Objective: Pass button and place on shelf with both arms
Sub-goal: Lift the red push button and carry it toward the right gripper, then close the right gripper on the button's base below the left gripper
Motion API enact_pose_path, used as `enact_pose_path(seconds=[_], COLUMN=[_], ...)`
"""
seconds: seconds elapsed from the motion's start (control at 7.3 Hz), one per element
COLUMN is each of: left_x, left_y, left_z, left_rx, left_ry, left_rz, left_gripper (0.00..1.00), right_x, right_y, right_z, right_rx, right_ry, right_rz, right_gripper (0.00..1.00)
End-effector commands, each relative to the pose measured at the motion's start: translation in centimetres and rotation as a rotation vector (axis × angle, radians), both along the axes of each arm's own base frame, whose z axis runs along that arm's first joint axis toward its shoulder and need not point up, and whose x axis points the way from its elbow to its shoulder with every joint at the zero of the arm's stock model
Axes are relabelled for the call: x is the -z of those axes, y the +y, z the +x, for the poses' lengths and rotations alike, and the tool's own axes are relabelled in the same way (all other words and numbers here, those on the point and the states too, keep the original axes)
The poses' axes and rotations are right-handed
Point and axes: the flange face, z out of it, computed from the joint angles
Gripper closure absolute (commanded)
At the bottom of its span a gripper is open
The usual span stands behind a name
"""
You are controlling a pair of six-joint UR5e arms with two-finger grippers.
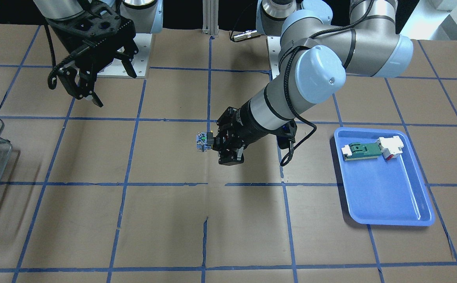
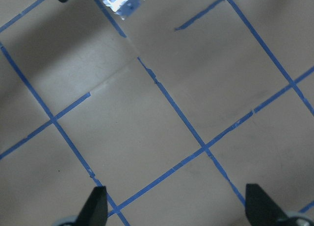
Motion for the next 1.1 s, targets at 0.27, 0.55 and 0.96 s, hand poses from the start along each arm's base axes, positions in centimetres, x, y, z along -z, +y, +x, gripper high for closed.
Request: enact_pose_path(seconds=[0.27,0.55,0.96], left_x=[-1.7,-2.7,-3.7], left_y=[2.3,3.6,4.2], left_z=[-5.6,-7.1,-7.8], left_rx=[-0.032,-0.038,-0.046], left_ry=[0.021,0.032,0.061], left_rz=[-0.023,-0.022,-0.021], left_gripper=[1.0,1.0,1.0], right_x=[2.3,4.0,4.2], right_y=[-2.7,-3.1,-2.9], right_z=[3.2,6.1,6.0], right_rx=[-0.449,-0.571,-0.582], right_ry=[0.02,0.033,0.025], right_rz=[-0.141,-0.148,-0.136], right_gripper=[0.0,0.0,0.0])
